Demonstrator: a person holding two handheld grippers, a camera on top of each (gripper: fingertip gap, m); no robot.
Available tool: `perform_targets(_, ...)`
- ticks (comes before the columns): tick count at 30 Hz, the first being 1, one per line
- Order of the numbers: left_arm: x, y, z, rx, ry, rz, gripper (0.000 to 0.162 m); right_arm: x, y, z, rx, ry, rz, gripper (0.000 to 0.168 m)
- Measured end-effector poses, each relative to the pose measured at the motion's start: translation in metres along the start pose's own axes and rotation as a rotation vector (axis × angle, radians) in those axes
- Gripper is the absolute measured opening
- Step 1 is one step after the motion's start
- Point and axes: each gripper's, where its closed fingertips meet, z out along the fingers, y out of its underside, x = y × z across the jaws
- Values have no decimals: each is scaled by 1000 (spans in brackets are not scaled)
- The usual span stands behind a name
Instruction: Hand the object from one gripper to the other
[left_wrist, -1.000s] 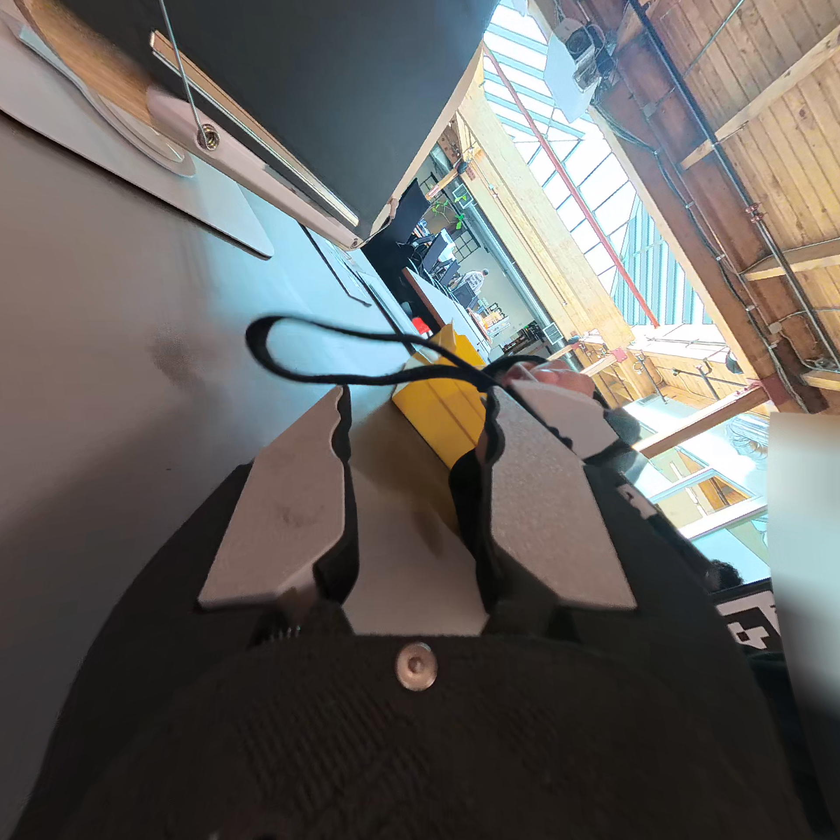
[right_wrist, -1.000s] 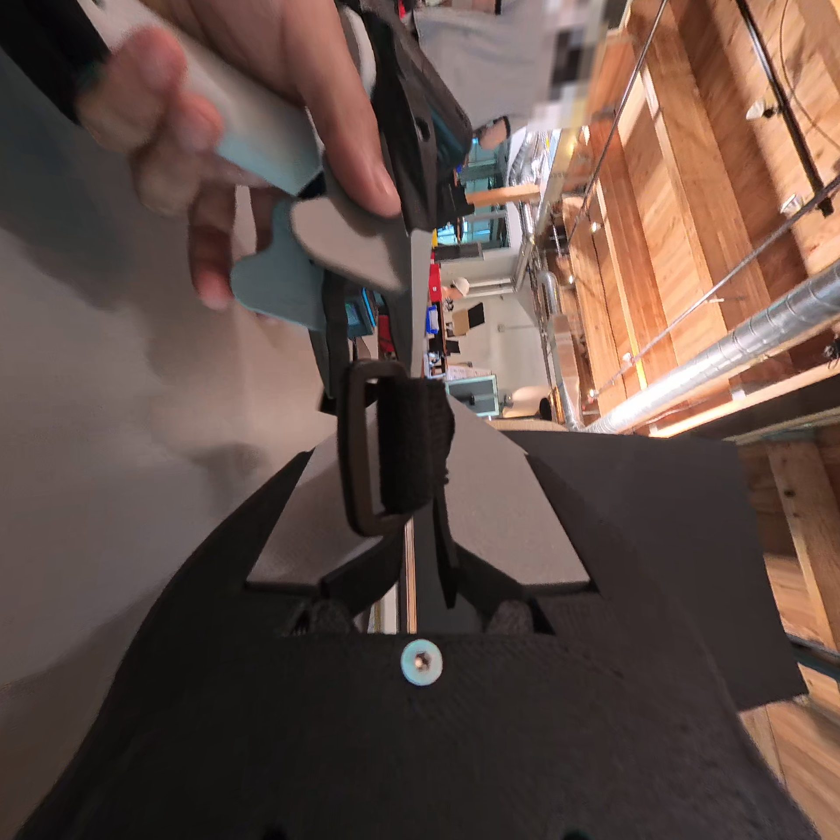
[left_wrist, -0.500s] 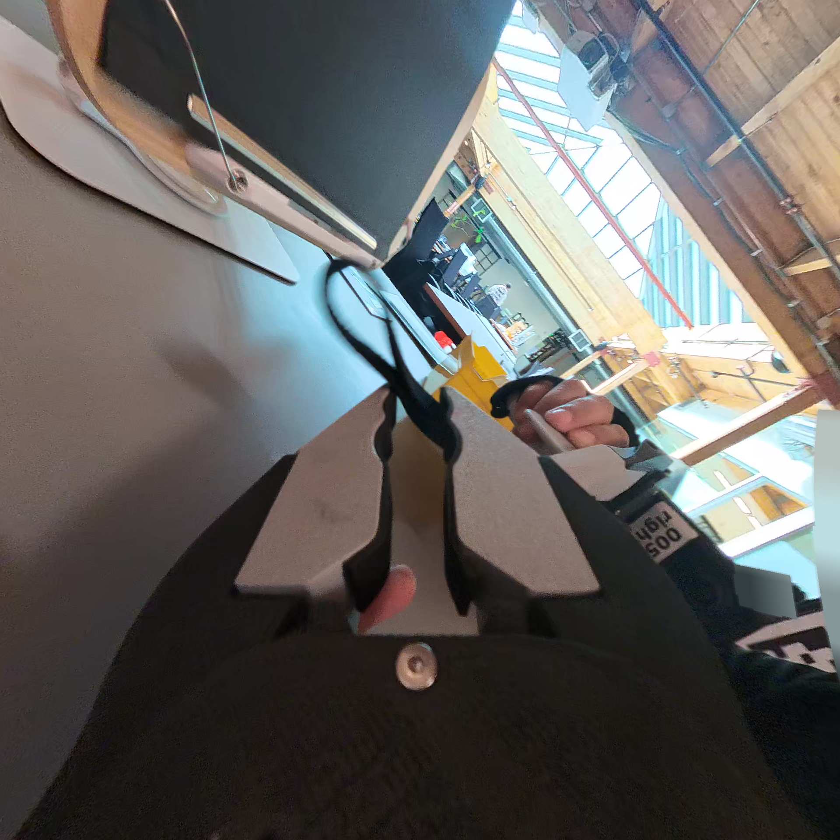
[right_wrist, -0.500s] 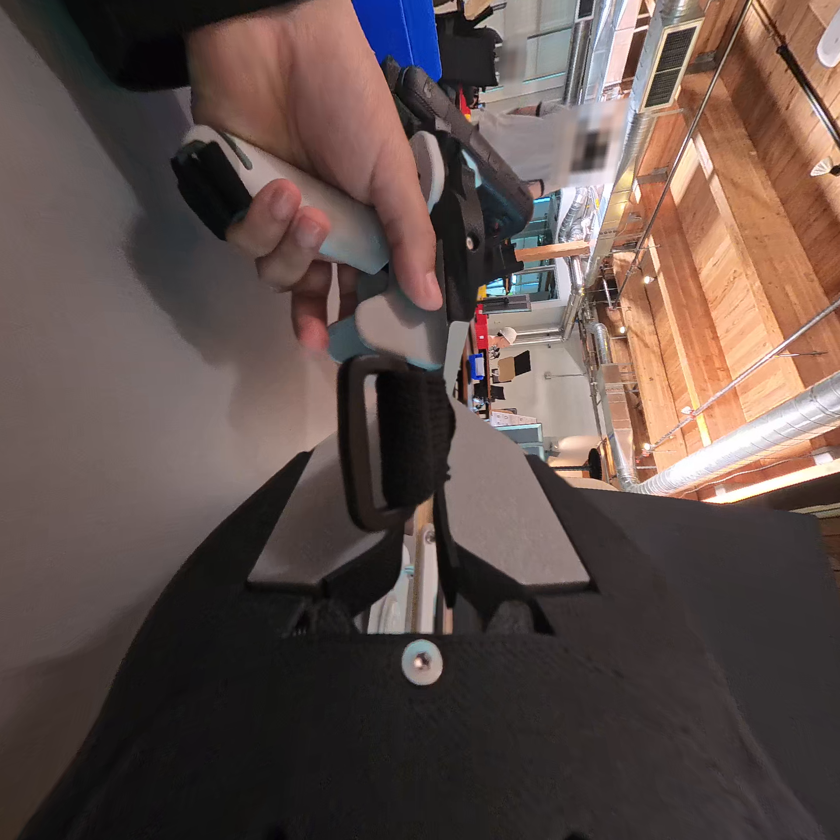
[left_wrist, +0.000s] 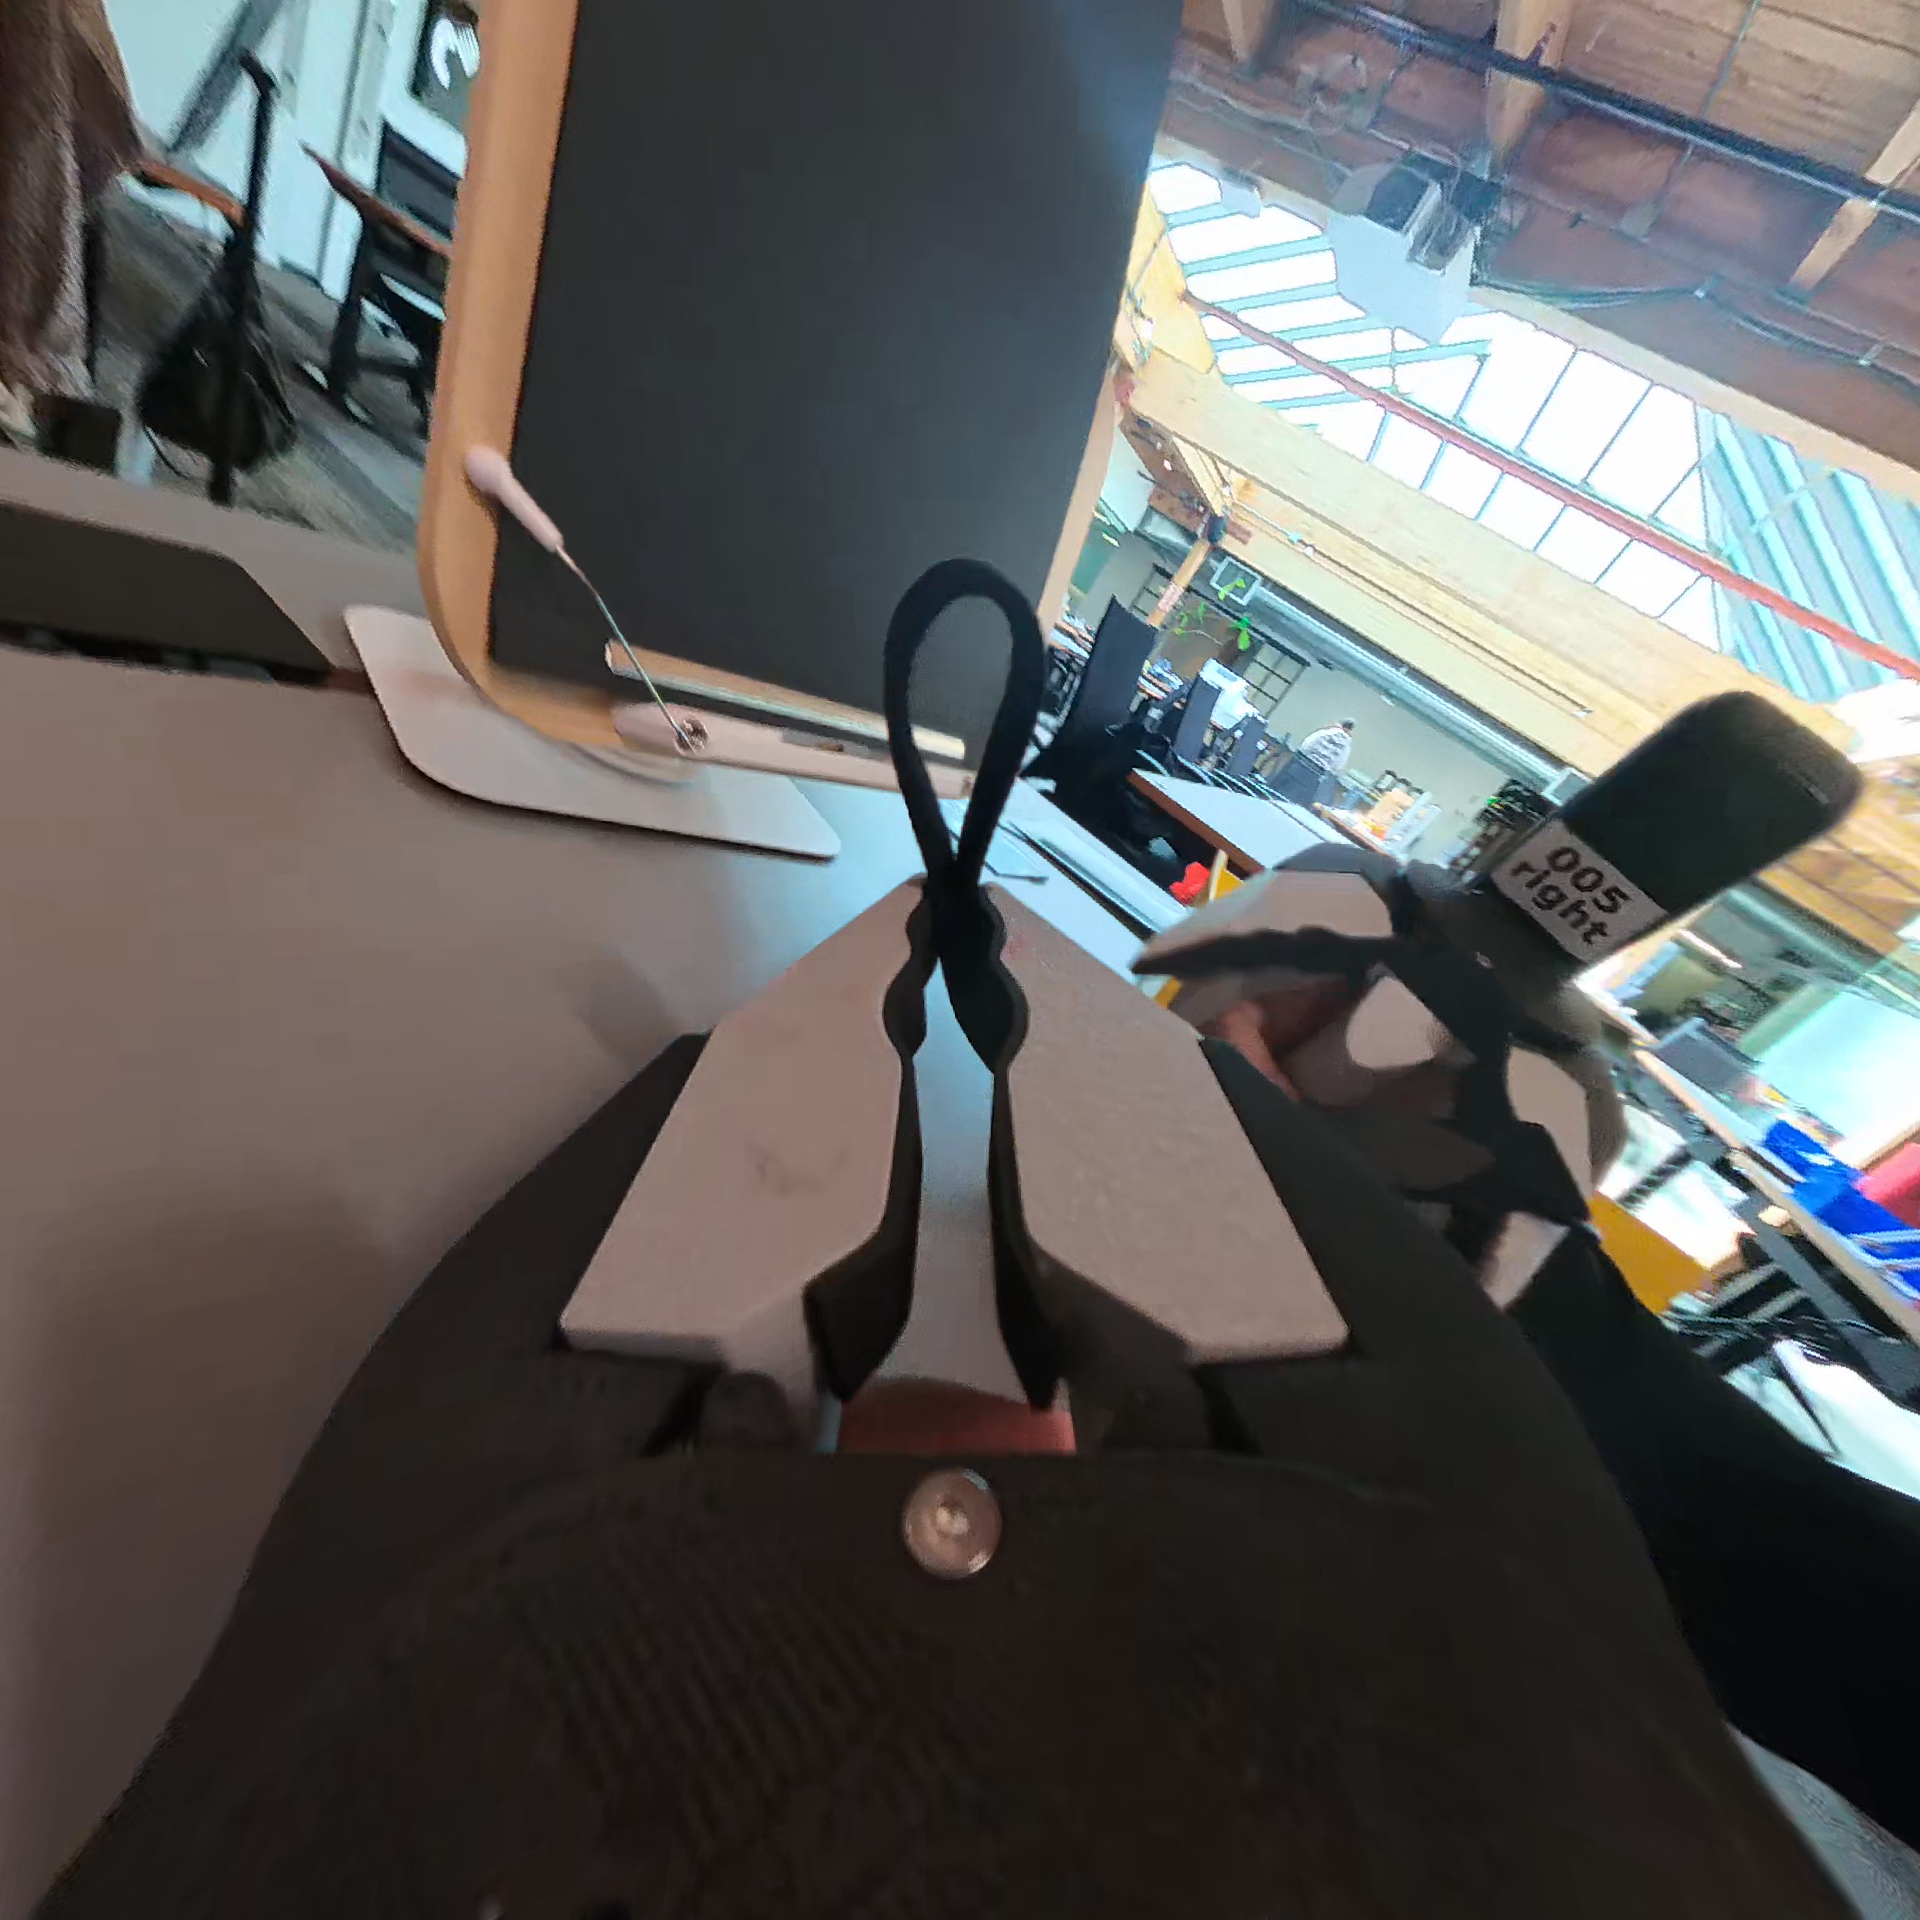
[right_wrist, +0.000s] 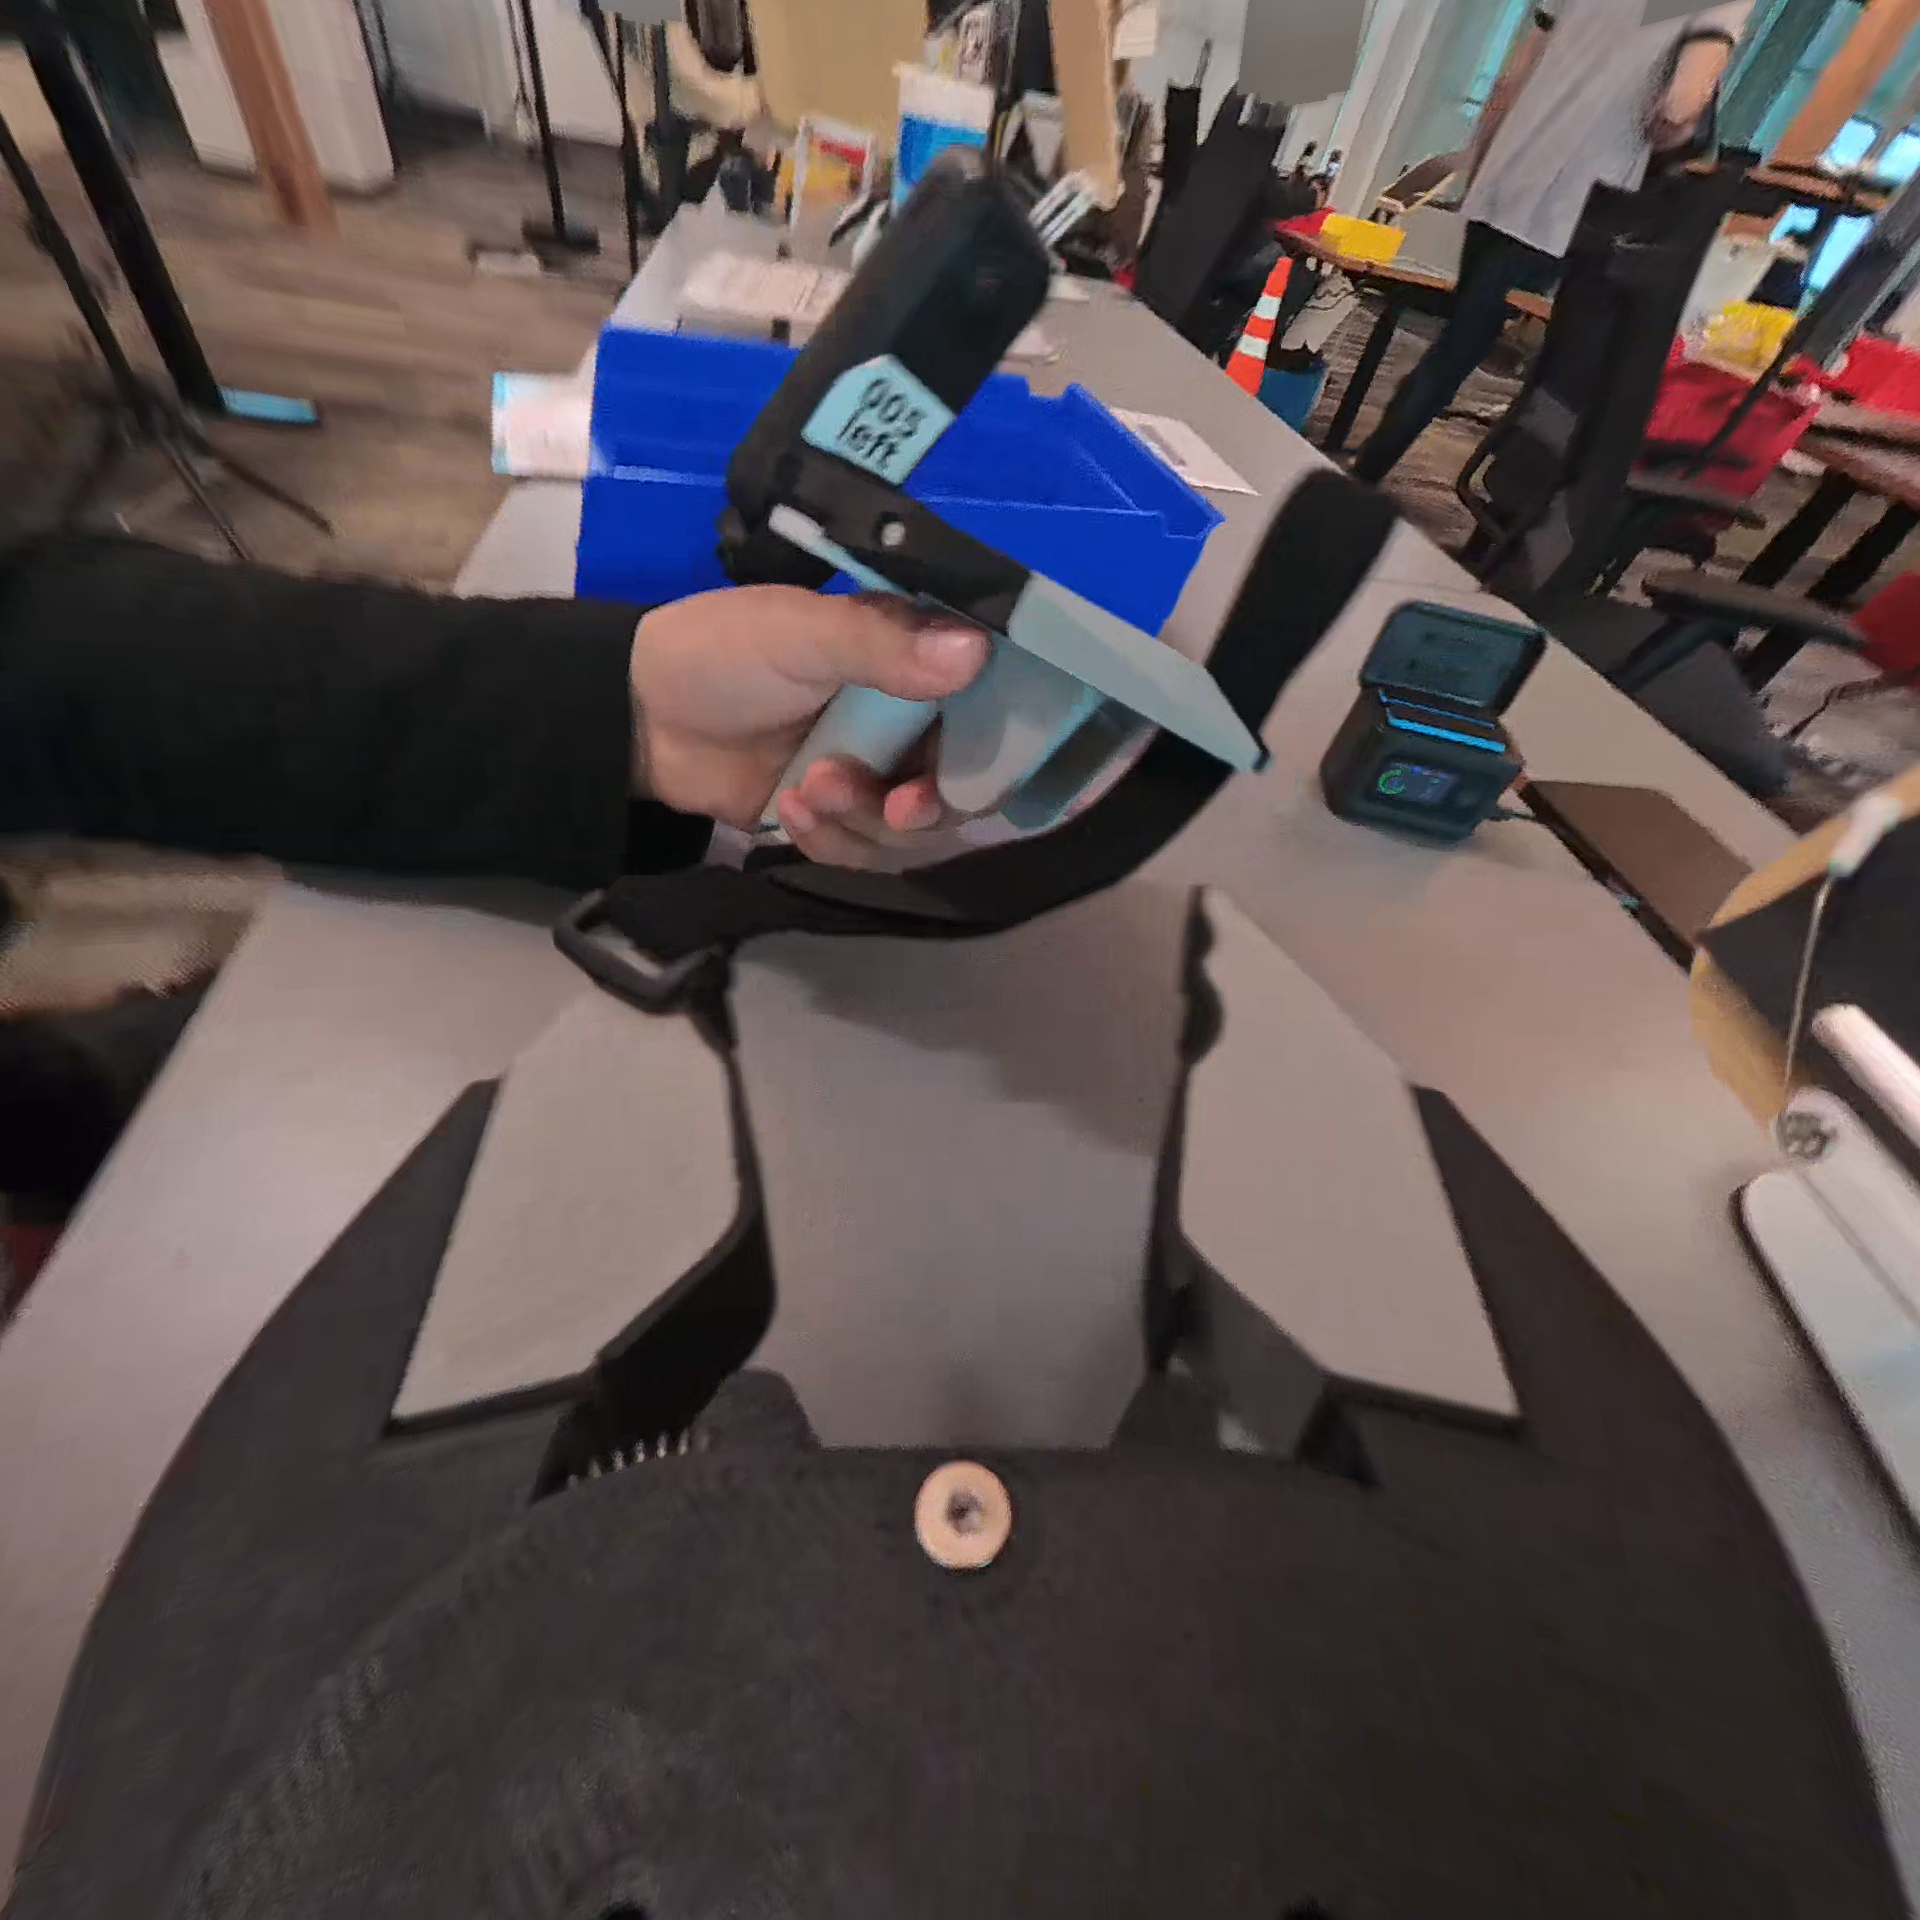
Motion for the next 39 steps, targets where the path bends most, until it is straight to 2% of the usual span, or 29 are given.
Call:
perform_targets(1, 0, -5, -2, 26, -10, 25, 2, 3, -1, -3, 15, -12, 55, 96)
perform_targets(7, 21, -34, -14, 180, 34, 142, 3, 1, -18, -26, 147, -180, 295, 91)
perform_targets(9, 29, -43, -19, 228, 48, 189, 2, -5, -23, -35, 170, -268, 336, 83)
perform_targets(11, 39, -47, -22, 256, 77, 238, 2, 0, -31, -43, 228, -272, 354, 74)
perform_targets(12, 43, -47, -22, 264, 81, 273, 2, 1, -34, -45, 245, -268, 367, 80)
perform_targets(13, 46, -47, -21, 267, 72, 322, 3, 0, -36, -46, 255, -282, 384, 86)
perform_targets(18, 74, -17, -10, 183, 136, 614, 3, -1, -17, -24, 144, -262, 464, 88)
perform_targets(20, 86, -7, -8, 179, 166, 737, 3, -3, -11, -17, 118, -305, 579, 83)
perform_targets(22, 99, 1, -9, 187, 206, 844, 3, -8, -20, -18, 175, -426, 723, 73)
perform_targets(25, 114, 7, -11, 211, 263, 912, 3, -6, -27, -25, 238, -538, 891, 58)
perform_targets(28, 107, 3, -9, 231, 169, 1002, 2, -11, -23, -28, 204, -606, 953, 59)
perform_targets(30, 100, 0, -8, 231, 125, 1019, 2, -6, -23, -30, 207, -573, 947, 63)
perform_targets(33, 100, -3, -9, 249, 111, 1026, 2, -11, -19, -33, 173, -601, 961, 54)
perform_targets(35, 97, -7, -10, 265, 62, 1067, 3, -8, -18, -35, 167, -602, 962, 53)
perform_targets(39, 92, -16, -13, 290, 24, 1034, 3, 4, -20, -47, 208, -553, 941, 48)
